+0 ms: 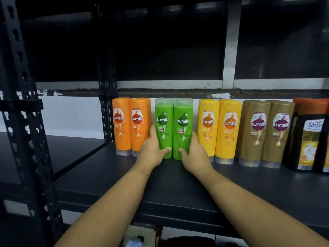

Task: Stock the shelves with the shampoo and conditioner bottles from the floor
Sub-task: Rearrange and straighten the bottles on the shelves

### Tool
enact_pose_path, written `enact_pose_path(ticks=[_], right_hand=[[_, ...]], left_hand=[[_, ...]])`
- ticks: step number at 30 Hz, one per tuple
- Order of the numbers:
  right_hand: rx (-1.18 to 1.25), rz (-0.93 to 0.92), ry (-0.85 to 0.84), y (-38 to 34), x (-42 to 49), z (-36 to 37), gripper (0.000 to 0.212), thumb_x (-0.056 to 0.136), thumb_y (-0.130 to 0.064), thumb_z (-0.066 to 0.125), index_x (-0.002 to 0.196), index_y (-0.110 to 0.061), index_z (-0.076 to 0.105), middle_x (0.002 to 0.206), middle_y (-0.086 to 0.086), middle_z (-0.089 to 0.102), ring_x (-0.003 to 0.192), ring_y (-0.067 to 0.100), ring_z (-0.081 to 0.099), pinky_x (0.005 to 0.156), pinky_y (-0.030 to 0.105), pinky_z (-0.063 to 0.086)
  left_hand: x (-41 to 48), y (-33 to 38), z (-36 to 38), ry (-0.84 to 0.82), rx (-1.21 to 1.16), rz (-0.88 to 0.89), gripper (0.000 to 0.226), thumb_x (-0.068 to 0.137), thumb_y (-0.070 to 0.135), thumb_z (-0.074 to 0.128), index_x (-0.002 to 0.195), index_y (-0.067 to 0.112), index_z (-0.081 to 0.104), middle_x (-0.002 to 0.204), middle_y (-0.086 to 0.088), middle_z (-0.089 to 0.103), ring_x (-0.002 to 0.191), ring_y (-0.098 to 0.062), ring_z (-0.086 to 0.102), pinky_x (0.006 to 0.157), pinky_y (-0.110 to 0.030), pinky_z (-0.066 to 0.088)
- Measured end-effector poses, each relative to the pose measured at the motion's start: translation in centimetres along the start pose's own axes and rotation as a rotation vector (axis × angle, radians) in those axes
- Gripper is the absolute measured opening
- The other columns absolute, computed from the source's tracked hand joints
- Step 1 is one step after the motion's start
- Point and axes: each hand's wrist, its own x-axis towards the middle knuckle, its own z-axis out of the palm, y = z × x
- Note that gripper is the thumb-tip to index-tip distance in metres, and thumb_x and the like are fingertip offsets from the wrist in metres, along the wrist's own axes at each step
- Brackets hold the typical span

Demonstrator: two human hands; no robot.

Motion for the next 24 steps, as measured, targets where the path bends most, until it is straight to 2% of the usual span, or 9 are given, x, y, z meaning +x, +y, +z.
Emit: enact_pose_path(ticks=[5,8,13,16,18,21,24], right_hand=[[-0.05,0.034,-0.023,0.1,-0.3,-0.1,0.047,0.094,-0.019,0.065,0.135,-0.012,0.042,0.118,0.012,0.067,0.106,0.036,0.064,0.085,0.042,0.053],[-0.113,0.064,-0.052,0.1,-0.5,-0.4,0.04,0.097,-0.026,0.062,0.131,-0.009,0.048,0.114,0.013,0.067,0.105,0.035,0.064,0.083,0.04,0.053],[-0.235,0.075,-0.104,0.2,-1.2,-1.3,0.033,0.099,-0.036,0.056,0.115,-0.007,0.059,0.105,0.014,0.068,0.102,0.034,0.063,0.079,0.037,0.05],[-0.223,0.042,-0.212,0.6,-2.0,-2.3,0.037,0.097,-0.039,0.058,0.12,-0.011,0.059,0.106,0.01,0.069,0.103,0.031,0.064,0.084,0.04,0.053],[-0.242,0.001,-0.331,0.8,-3.0,-3.4,0.048,0.094,-0.046,0.058,0.132,-0.015,0.057,0.116,0.008,0.069,0.11,0.027,0.063,0.092,0.041,0.053],[-0.341,-0.037,-0.457,1.0,-4.5,-5.7,0.056,0.095,-0.052,0.055,0.139,-0.017,0.054,0.132,0.009,0.063,0.123,0.027,0.058,0.101,0.041,0.049],[-0.412,0.007,-0.551,0.6,-6.0,-8.5,0.058,0.1,-0.051,0.05,0.146,-0.015,0.05,0.147,0.008,0.053,0.136,0.027,0.048,0.109,0.037,0.042]], left_hand=[[-0.3,0.2,-0.1,0.006,0.045,-0.041,0.079,0.084,0.024,0.084,0.145,0.018,0.035,0.135,-0.003,0.064,0.122,-0.025,0.062,0.09,-0.027,0.044],[-0.6,0.1,-0.1,0.027,0.072,-0.054,0.071,0.084,0.028,0.083,0.14,0.017,0.04,0.129,-0.002,0.066,0.117,-0.024,0.064,0.086,-0.027,0.045],[-1.3,0.3,-0.7,0.095,0.132,-0.04,0.051,0.086,0.03,0.081,0.12,0.019,0.045,0.102,0.003,0.062,0.093,-0.018,0.061,0.073,-0.028,0.042],[-1.7,0.3,-1.0,0.117,0.192,0.019,0.04,0.088,0.032,0.077,0.111,0.023,0.046,0.09,0.01,0.053,0.083,-0.013,0.057,0.069,-0.03,0.041],[-1.9,0.6,-1.0,0.056,0.224,0.078,0.027,0.089,0.034,0.074,0.102,0.024,0.052,0.089,0.013,0.054,0.081,-0.011,0.057,0.069,-0.032,0.046],[-2.3,1.2,-0.3,-0.145,0.247,0.245,0.01,0.089,0.034,0.071,0.091,0.028,0.064,0.09,0.012,0.06,0.084,-0.009,0.059,0.079,-0.037,0.053],[-3.3,2.6,0.3,-0.346,0.283,0.391,0.015,0.092,0.041,0.068,0.099,0.028,0.072,0.1,0.012,0.066,0.094,-0.007,0.062,0.088,-0.036,0.053]])
